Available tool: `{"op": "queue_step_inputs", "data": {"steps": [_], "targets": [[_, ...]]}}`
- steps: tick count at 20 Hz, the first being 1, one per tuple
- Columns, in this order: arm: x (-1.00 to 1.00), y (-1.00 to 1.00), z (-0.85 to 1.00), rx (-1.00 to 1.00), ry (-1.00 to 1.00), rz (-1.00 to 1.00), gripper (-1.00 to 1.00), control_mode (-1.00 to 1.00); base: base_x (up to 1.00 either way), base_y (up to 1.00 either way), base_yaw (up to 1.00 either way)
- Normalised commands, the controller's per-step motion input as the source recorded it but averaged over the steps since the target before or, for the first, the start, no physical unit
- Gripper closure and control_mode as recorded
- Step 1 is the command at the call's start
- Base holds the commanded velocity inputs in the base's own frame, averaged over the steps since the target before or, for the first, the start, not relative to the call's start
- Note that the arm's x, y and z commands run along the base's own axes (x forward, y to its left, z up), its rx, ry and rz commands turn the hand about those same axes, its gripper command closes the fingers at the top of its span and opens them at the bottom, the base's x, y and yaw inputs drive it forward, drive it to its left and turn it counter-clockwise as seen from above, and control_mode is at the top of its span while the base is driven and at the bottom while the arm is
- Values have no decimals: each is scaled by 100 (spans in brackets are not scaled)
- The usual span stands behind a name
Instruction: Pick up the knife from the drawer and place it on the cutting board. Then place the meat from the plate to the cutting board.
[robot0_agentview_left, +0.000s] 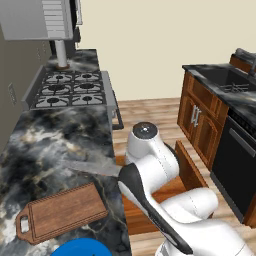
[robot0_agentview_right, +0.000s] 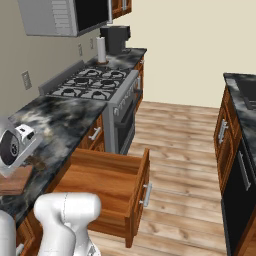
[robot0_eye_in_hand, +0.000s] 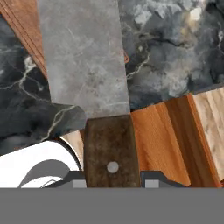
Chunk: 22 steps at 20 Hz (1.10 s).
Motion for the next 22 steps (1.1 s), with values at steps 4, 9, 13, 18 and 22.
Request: {"op": "queue_step_inputs", "data": {"steps": [4,9,13,18,22], "targets": [[5,69,-19,-11,0,47,100,-100,0,0,0],[0,17,-14,-3,-7,30,100,-100,0,0,0],[1,3,-23,2,-6,0,100,-100,0,0,0],[11,43,-22,1,0,-5,100,-100,0,0,0],[28,54,-22,0,1,-10,100,-100,0,0,0]]}}
